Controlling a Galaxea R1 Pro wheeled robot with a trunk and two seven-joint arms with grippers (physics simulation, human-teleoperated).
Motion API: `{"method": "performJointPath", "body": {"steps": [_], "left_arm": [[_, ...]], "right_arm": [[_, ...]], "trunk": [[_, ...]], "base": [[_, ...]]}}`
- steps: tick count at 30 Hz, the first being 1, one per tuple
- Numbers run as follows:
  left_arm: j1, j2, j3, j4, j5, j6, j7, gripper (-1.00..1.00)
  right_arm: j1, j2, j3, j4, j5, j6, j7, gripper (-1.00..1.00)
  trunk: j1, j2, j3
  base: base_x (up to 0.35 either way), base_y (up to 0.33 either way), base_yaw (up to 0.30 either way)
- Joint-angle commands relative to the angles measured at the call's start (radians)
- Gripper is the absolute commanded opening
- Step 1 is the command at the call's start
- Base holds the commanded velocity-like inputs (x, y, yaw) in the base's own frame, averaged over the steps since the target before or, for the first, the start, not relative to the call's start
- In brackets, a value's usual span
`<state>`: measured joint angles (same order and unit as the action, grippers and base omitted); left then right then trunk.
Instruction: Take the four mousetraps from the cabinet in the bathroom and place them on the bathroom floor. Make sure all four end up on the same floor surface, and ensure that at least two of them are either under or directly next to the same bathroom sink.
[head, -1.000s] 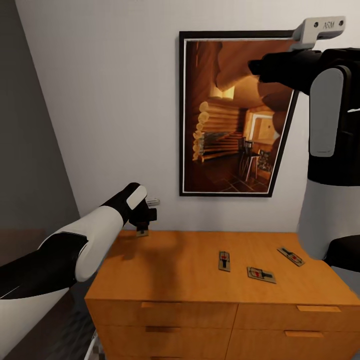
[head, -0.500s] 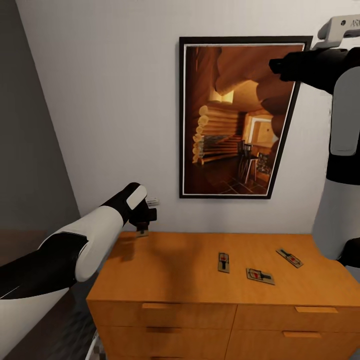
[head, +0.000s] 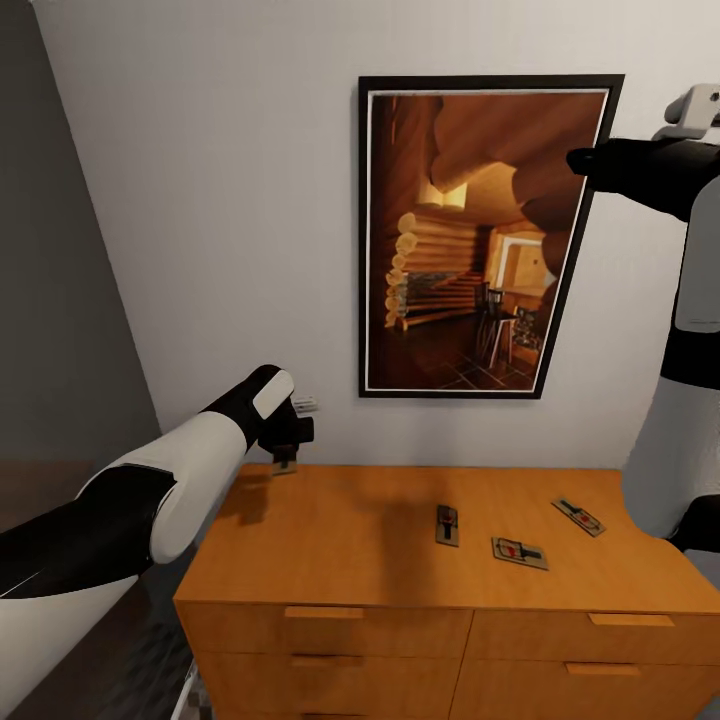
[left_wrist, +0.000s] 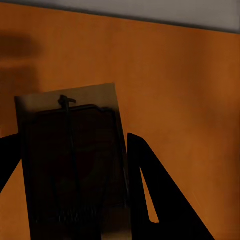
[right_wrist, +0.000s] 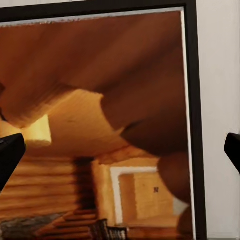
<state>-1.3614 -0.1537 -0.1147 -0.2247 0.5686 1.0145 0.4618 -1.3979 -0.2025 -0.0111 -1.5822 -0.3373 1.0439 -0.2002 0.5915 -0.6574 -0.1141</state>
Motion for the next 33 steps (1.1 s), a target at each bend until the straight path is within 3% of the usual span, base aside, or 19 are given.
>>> {"method": "performJointPath", "body": {"steps": [1, 20, 28, 33], "left_arm": [[-0.001, 0.000, -0.008, -0.001, 0.008, 0.004, 0.006, -1.00], [-0.001, 0.000, -0.008, 0.002, 0.007, 0.006, 0.006, -1.00], [-0.001, 0.000, -0.009, 0.002, 0.006, 0.006, 0.007, -1.00], [-0.001, 0.000, -0.009, 0.003, 0.005, 0.006, 0.008, -1.00]], "right_arm": [[0.001, 0.000, 0.000, 0.000, -0.011, 0.003, -0.009, 1.00], [0.072, 0.007, -0.022, 0.021, -0.005, 0.003, -0.018, 1.00], [0.070, 0.013, -0.015, 0.134, 0.006, 0.003, -0.065, 1.00], [0.045, 0.025, -0.003, 0.302, 0.003, 0.003, -0.075, 1.00]], "trunk": [[0.000, -0.002, -0.002], [0.000, -0.002, -0.002], [0.000, -0.002, -0.002], [0.000, -0.002, -0.002]], "base": [[0.000, 0.000, 0.000], [0.000, 0.000, 0.000], [0.000, 0.000, 0.000], [0.000, 0.000, 0.000]]}}
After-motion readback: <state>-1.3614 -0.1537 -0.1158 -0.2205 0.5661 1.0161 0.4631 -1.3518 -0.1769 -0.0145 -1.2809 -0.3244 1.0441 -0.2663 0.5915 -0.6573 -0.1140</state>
